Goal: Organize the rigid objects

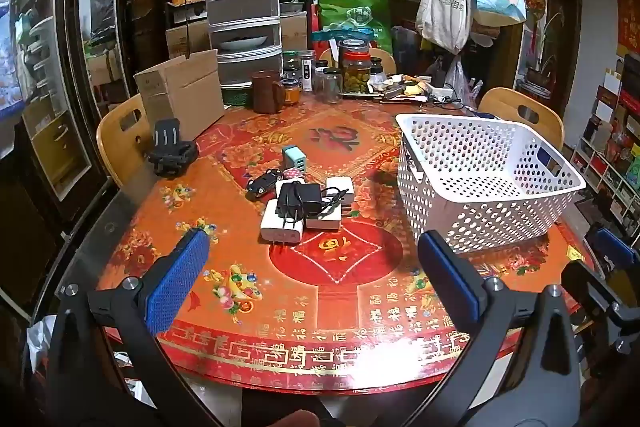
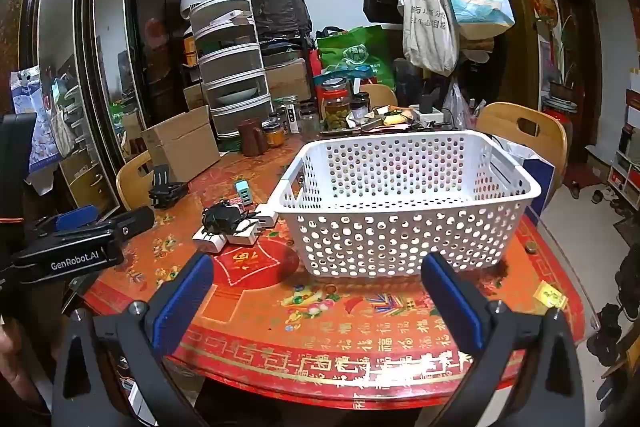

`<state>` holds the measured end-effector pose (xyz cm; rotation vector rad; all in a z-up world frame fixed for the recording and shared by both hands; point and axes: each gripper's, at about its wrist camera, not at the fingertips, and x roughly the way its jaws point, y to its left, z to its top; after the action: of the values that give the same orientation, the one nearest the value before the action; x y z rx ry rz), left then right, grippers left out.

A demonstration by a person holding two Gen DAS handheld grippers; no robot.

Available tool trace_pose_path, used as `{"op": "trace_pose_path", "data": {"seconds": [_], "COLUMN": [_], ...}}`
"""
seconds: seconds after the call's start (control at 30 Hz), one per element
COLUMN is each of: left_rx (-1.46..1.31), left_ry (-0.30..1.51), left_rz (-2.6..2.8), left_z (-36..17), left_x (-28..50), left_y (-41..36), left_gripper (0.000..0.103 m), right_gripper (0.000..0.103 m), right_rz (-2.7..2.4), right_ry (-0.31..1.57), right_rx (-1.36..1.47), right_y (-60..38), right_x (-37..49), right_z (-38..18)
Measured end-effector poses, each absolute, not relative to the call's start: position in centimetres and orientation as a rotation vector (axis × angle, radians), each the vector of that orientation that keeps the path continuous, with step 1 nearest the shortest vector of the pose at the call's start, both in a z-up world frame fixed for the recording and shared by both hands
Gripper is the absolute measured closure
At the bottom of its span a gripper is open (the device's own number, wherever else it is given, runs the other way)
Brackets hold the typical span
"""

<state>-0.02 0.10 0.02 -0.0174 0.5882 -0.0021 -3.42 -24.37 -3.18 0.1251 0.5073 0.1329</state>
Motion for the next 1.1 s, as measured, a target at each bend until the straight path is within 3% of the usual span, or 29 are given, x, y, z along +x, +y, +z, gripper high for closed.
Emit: {"op": "trace_pose_path", "data": {"seconds": [1.1], "left_rx": [0.009], "left_ry": [0.596], "left_rz": [0.006], "left_z": [-0.31], "left_x": [-0.17], "left_y": [-0.22], "left_gripper": [0.000], "right_gripper": [0.000], "right_rz": [0.133], "right_ry": [0.513], "right_rx": [0.121], "right_y": [-24.19], "right_x": [-3.58], "right_z": [-3.05]}}
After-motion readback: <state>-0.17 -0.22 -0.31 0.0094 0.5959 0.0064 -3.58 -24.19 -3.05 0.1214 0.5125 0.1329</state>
